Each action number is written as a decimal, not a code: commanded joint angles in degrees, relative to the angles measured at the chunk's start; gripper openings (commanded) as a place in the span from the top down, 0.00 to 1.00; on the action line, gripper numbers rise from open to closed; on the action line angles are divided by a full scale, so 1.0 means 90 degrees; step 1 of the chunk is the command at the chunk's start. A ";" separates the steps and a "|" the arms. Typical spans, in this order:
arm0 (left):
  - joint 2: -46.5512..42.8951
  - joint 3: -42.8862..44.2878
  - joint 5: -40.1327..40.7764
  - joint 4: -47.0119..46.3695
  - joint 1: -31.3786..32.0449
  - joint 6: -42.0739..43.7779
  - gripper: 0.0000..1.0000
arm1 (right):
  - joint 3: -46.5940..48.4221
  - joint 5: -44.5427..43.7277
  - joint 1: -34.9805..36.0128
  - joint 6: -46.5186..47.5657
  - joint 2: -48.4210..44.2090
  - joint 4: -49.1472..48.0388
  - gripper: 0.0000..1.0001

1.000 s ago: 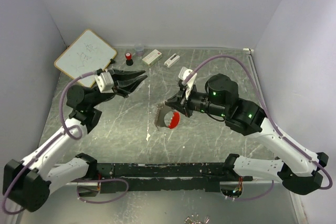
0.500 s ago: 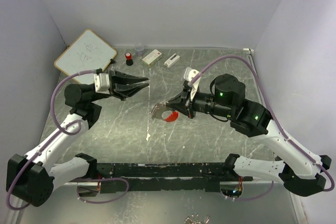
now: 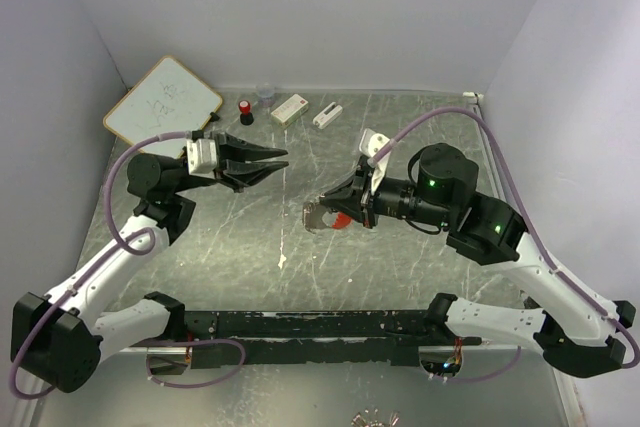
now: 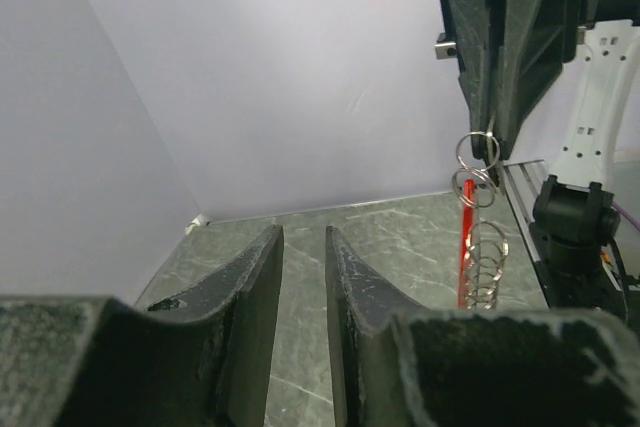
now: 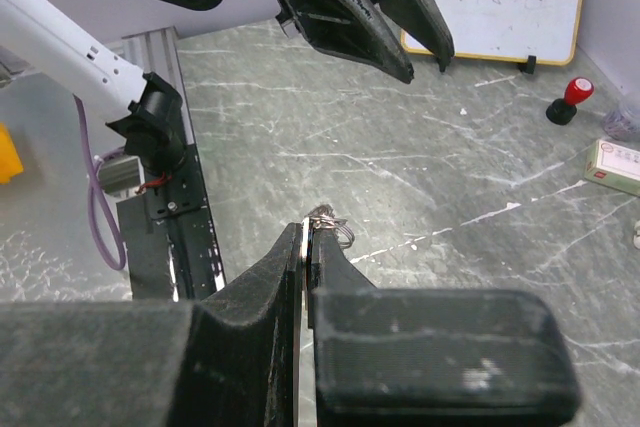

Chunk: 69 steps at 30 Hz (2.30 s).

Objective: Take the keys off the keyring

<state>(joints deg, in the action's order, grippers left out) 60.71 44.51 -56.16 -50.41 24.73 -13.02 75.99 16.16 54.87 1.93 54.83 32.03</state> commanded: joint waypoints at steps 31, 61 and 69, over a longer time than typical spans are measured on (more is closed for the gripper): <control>0.0604 0.0398 -0.0807 -0.0420 0.0953 0.0017 0.62 | 0.0122 0.0192 0.0031 -0.0005 0.0007 -0.0166 1.00; 0.0754 0.0378 -0.0814 -0.0083 0.1619 0.0366 0.64 | 0.0017 0.0178 0.0032 0.0001 -0.0032 -0.0301 1.00; 0.0751 0.0174 -0.1070 -0.0952 0.1626 -0.0188 0.64 | -0.0023 0.0189 0.0024 0.0002 -0.0053 -0.0319 1.00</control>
<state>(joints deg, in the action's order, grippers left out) 67.99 47.00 -62.78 -51.86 38.74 -11.55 75.96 17.63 54.94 1.96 55.11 31.44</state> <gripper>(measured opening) 0.362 0.024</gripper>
